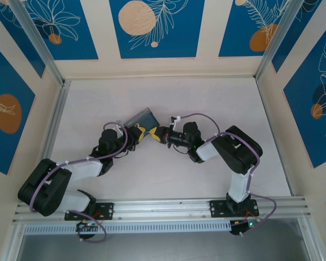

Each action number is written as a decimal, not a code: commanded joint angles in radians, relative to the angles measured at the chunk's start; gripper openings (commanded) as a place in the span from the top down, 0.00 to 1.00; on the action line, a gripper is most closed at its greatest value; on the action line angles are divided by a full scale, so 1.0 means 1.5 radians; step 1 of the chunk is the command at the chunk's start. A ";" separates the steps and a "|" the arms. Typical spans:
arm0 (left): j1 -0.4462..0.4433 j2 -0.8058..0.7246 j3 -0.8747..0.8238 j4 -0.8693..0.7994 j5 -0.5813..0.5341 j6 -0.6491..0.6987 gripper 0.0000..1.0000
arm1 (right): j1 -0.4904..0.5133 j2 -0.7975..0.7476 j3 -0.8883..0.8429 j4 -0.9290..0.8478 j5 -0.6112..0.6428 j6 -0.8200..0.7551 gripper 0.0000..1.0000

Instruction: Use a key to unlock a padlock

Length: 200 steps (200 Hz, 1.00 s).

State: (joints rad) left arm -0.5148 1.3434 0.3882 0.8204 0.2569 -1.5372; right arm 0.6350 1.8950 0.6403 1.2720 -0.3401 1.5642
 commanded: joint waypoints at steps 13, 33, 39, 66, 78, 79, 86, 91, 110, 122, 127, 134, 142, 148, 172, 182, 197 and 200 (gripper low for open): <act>-0.033 -0.028 0.021 0.105 0.098 -0.007 1.00 | 0.012 0.054 0.030 0.025 -0.049 0.004 1.00; -0.034 -0.032 0.023 0.103 0.098 -0.004 1.00 | 0.014 0.057 0.036 0.025 -0.055 0.004 1.00; -0.035 -0.032 0.023 0.103 0.097 -0.005 1.00 | 0.014 0.058 0.040 0.023 -0.061 0.004 1.00; -0.036 -0.026 0.022 0.116 0.095 -0.012 1.00 | 0.018 0.061 0.060 0.016 -0.080 -0.001 1.00; -0.036 -0.025 0.020 0.127 0.089 -0.019 1.00 | 0.017 0.063 0.061 0.018 -0.083 -0.002 1.00; -0.036 -0.024 0.019 0.129 0.089 -0.019 1.00 | 0.017 0.063 0.061 0.017 -0.083 -0.002 1.00; -0.036 -0.024 0.017 0.137 0.083 -0.023 1.00 | 0.016 0.064 0.060 0.018 -0.082 -0.002 1.00; -0.037 -0.025 0.016 0.142 0.080 -0.024 1.00 | 0.015 0.066 0.058 0.020 -0.079 -0.001 1.00; -0.036 -0.029 0.014 0.161 0.064 -0.032 1.00 | 0.012 0.077 0.055 0.042 -0.075 0.014 1.00; -0.038 -0.031 0.014 0.183 0.055 -0.034 1.00 | 0.012 0.087 0.055 0.062 -0.074 0.026 1.00; -0.037 -0.033 0.016 0.187 0.055 -0.035 1.00 | 0.011 0.089 0.055 0.068 -0.074 0.030 1.00; -0.038 -0.035 0.019 0.190 0.056 -0.034 1.00 | 0.009 0.092 0.055 0.076 -0.074 0.035 1.00; -0.037 -0.039 0.025 0.183 0.063 -0.029 1.00 | 0.006 0.092 0.055 0.082 -0.075 0.039 1.00; -0.038 -0.043 0.028 0.177 0.068 -0.025 1.00 | 0.003 0.092 0.056 0.083 -0.077 0.042 1.00; -0.038 -0.056 0.024 0.156 0.078 -0.013 1.00 | -0.010 0.088 0.064 0.084 -0.086 0.061 1.00; -0.038 -0.059 0.019 0.155 0.080 -0.010 1.00 | -0.014 0.087 0.069 0.084 -0.090 0.070 1.00; -0.038 -0.063 0.012 0.157 0.081 -0.008 1.00 | -0.018 0.087 0.078 0.084 -0.095 0.081 1.00; -0.038 -0.064 0.011 0.157 0.081 -0.008 1.00 | -0.018 0.087 0.079 0.084 -0.095 0.083 1.00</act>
State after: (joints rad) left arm -0.5175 1.3083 0.3820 0.8528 0.2012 -1.5639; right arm 0.6003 2.0010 0.7212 1.4445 -0.4568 1.6577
